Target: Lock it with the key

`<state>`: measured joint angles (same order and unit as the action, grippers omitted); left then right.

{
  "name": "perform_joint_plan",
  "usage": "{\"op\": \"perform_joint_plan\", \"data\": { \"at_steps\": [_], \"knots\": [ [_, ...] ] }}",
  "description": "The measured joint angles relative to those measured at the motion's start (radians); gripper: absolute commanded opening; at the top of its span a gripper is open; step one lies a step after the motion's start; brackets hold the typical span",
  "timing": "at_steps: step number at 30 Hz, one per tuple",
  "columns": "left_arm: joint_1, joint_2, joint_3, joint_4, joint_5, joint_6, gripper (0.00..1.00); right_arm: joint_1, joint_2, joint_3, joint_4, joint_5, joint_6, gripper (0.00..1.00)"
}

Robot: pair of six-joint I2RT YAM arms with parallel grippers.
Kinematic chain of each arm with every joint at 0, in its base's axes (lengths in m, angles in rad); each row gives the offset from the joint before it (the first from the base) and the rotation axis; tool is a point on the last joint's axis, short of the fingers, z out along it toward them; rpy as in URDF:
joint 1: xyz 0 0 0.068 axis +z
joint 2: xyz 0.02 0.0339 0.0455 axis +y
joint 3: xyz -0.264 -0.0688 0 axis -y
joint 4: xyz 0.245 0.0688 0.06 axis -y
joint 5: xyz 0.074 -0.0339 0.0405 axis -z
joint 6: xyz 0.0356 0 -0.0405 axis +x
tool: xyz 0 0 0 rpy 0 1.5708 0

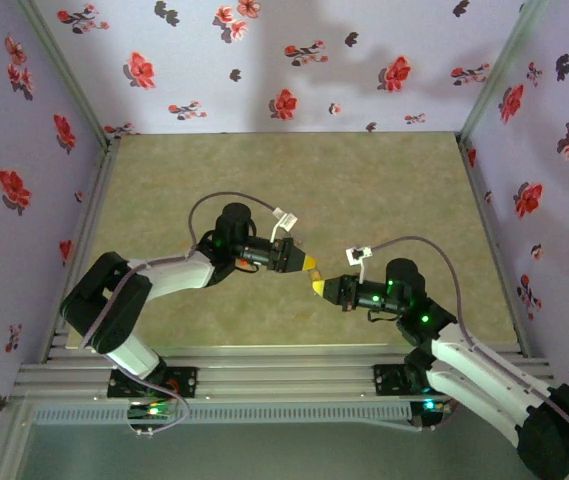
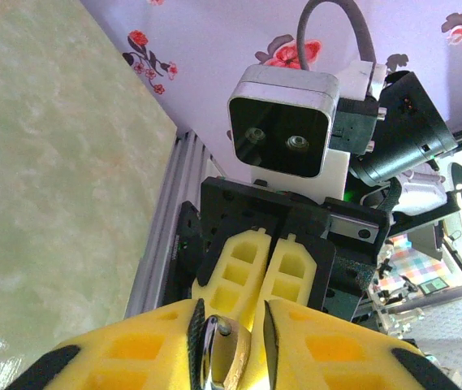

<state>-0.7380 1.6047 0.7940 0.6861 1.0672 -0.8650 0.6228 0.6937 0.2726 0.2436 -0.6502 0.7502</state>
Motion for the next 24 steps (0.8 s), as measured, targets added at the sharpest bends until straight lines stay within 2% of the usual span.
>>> {"op": "perform_joint_plan", "data": {
  "at_steps": [13, 22, 24],
  "knots": [
    [0.000, 0.000, 0.000, -0.010, 0.000, 0.004, 0.22, 0.000, -0.033, 0.000, 0.000, 0.000, 0.000, 0.00],
    [0.012, 0.000, 0.000, -0.013, -0.005, 0.004, 0.25, 0.000, -0.031, 0.000, 0.002, -0.004, 0.002, 0.00],
    [0.016, 0.000, 0.000, -0.009, -0.009, 0.003, 0.18, 0.000, -0.023, 0.000, 0.007, -0.005, 0.002, 0.00]
  ]
}}
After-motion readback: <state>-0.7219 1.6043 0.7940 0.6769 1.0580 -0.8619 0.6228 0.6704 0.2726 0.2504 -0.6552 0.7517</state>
